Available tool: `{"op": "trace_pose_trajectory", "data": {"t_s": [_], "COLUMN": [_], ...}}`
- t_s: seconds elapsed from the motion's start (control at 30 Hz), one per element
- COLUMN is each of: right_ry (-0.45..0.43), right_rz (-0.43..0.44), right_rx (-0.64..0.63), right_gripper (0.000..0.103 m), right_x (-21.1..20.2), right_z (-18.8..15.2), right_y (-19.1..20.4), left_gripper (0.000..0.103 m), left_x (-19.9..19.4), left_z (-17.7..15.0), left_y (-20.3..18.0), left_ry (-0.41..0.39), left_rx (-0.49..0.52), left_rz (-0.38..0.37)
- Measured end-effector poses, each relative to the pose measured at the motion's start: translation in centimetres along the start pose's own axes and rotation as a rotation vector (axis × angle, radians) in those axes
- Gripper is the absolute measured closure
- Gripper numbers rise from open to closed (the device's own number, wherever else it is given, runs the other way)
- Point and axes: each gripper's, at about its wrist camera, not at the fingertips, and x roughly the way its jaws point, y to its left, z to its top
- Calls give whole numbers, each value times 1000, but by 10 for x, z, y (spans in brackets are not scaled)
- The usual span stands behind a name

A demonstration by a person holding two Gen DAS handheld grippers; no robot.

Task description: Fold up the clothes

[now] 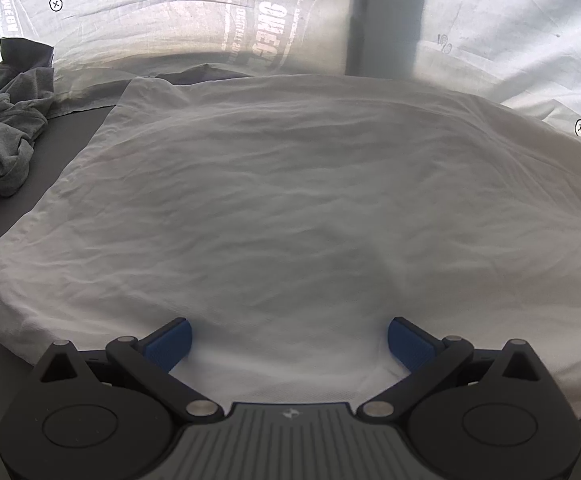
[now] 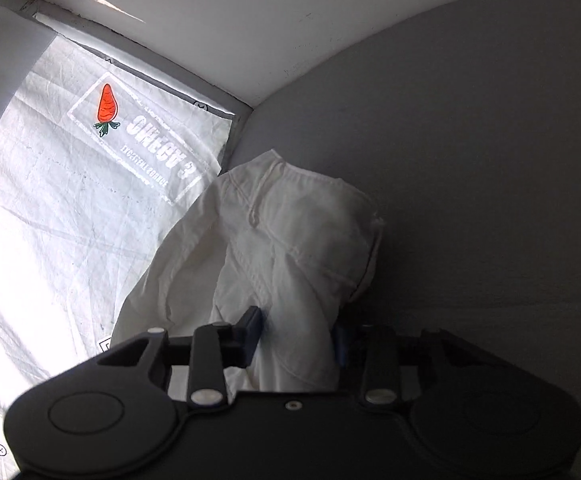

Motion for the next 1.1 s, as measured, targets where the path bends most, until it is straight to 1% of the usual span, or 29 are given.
{"op": "trace_pose_trajectory", "data": {"t_s": [0.03, 0.07, 0.17, 0.23, 0.27, 0.33, 0.37, 0.43, 0.53, 0.57, 0.6, 0.63, 0.67, 0.73, 0.83, 0.93, 1.0, 1.03, 1.07, 1.1], "right_ry": [-16, -44, -92, -91, -86, -62, -54, -53, -52, -59, -71, -88, -98, -90, -22, 52, 108, 147, 197, 227], "right_rz": [9, 20, 62, 47, 12, -118, -165, -210, -285, -316, -345, -374, -384, -362, -307, -250, -195, -155, -108, -75], "right_rx": [38, 42, -34, -130, -200, -325, -365, -420, -570, -629, -688, -750, -811, -908, -916, -914, -870, -815, -733, -653], "right_gripper": [88, 90, 94, 95, 95, 95, 94, 91, 76, 62, 37, 26, 19, 19, 16, 12, 11, 11, 11, 11], "right_x": [-1, -5, -13, -8, -3, 14, 19, 22, 18, 15, 11, 6, 0, -15, -34, -49, -51, -50, -49, -47], "right_z": [7, 16, 44, 50, 49, 39, 34, 26, 10, 3, -5, -14, -24, -46, -78, -119, -143, -150, -153, -155], "right_y": [0, 4, 29, 44, 51, 54, 53, 50, 63, 70, 76, 81, 85, 90, 89, 88, 88, 87, 84, 81], "left_gripper": [0, 0, 0, 0, 0, 0, 0, 0, 0, 0, 0, 0, 0, 1, 5, 7, 9, 9, 9, 9], "left_x": [0, 0, 1, 0, 0, 0, 0, -2, -13, -19, -25, -32, -41, -52, -66, -68, -65, -63, -61, -59], "left_z": [1, 1, 1, 1, 0, -1, -1, -2, -10, -14, -18, -23, -28, -36, -49, -54, -57, -59, -59, -59], "left_y": [0, 0, 1, 2, 2, 2, 2, 3, 9, 14, 19, 25, 35, 51, 83, 110, 130, 139, 146, 153], "left_ry": [3, 8, 13, 10, 6, 0, -1, -6, -33, -50, -67, -86, -107, -125, -140, -131, -131, -134, -143, -152], "left_rx": [1, 2, 8, 10, 10, 8, 8, 12, 0, -22, -45, -72, -117, -188, -317, -401, -485, -527, -570, -610], "left_rz": [-1, -2, -8, -10, -10, -10, -10, -13, -8, -13, -18, -23, -22, -5, 31, 65, 42, 26, -13, -45]}}
